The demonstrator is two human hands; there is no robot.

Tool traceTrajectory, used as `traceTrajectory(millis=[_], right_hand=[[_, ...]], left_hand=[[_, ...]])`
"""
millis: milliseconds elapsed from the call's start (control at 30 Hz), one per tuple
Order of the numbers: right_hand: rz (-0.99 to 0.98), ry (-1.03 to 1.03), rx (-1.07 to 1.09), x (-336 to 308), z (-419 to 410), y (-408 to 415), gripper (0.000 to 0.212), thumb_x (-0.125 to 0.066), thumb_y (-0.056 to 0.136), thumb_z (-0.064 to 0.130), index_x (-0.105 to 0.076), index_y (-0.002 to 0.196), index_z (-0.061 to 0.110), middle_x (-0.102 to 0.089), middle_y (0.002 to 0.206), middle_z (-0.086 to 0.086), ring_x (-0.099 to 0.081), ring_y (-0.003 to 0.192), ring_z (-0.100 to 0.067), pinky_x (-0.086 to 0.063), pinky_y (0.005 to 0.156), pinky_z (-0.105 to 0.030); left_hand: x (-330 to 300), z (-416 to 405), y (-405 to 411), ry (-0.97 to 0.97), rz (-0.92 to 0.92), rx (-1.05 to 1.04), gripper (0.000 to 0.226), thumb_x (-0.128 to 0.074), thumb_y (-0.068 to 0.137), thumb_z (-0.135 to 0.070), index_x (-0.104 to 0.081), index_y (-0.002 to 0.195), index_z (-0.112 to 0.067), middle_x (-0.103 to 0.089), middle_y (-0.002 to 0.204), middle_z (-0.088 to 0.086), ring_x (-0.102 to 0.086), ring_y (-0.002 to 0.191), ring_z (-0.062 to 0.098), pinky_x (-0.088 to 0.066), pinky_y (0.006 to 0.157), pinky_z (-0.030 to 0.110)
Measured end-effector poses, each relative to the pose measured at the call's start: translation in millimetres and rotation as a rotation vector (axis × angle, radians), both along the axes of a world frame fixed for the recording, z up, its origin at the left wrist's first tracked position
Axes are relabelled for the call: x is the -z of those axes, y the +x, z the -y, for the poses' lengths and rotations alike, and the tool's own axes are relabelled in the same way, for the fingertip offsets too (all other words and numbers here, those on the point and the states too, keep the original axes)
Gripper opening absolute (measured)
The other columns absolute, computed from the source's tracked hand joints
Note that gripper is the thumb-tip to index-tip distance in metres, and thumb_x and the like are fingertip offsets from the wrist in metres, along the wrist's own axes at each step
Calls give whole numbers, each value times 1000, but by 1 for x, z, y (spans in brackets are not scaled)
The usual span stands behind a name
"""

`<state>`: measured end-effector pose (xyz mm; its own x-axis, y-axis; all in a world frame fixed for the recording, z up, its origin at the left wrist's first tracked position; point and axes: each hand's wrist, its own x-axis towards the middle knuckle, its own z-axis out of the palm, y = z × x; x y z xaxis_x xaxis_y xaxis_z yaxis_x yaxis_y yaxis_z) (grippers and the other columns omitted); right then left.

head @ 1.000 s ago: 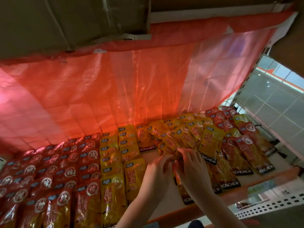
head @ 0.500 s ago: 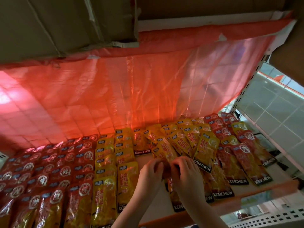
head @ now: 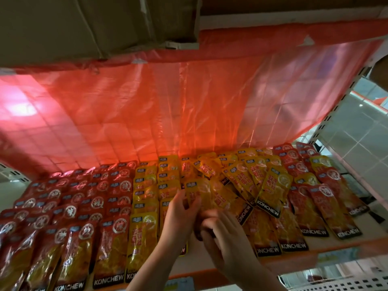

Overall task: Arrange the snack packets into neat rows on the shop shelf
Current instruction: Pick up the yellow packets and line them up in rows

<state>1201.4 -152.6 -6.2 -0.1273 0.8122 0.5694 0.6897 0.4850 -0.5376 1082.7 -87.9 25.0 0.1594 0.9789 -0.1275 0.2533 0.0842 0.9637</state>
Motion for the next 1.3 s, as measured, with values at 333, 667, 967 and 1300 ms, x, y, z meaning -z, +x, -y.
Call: traceTrajectory(millis=[333, 667, 967, 1300], right_hand=[[-575, -559, -40, -8, -35, -13, 43, -62, 85, 40, -44, 121, 25, -62, 104, 0, -63, 93, -7, -54, 75, -24], [-367, -569, 62, 6, -22, -37, 54, -59, 82, 28, -41, 131, 14, -55, 98, 24, -56, 87, 19, -47, 71, -6], [-20, -485, 218, 19, -28, -56, 54, -50, 84, 50, -43, 132, 26, -48, 122, 10, -58, 92, -4, -54, 77, -24], [72, -533, 300, 17, -28, -63, 51, -44, 91, 49, -37, 136, 25, -46, 124, 12, -58, 89, -4, -55, 71, -27]], left_hand=[[-10, 3, -60, 71, -158, 280, 27, -58, 88, -8, -58, 111, -22, -68, 95, -7, -66, 88, 7, -57, 70, 25], [21, 0, -99, 687, -900, 211, 35, -70, 70, -12, -67, 104, -14, -67, 102, 2, -63, 96, 25, -56, 74, 41], [26, 0, -99, 730, -890, 215, 40, -82, 62, -6, -68, 99, -13, -68, 97, 0, -63, 92, 23, -55, 70, 38], [20, -3, -94, 697, -777, 223, 35, -79, 68, -5, -67, 99, -16, -67, 94, -4, -63, 88, 16, -56, 71, 30]])
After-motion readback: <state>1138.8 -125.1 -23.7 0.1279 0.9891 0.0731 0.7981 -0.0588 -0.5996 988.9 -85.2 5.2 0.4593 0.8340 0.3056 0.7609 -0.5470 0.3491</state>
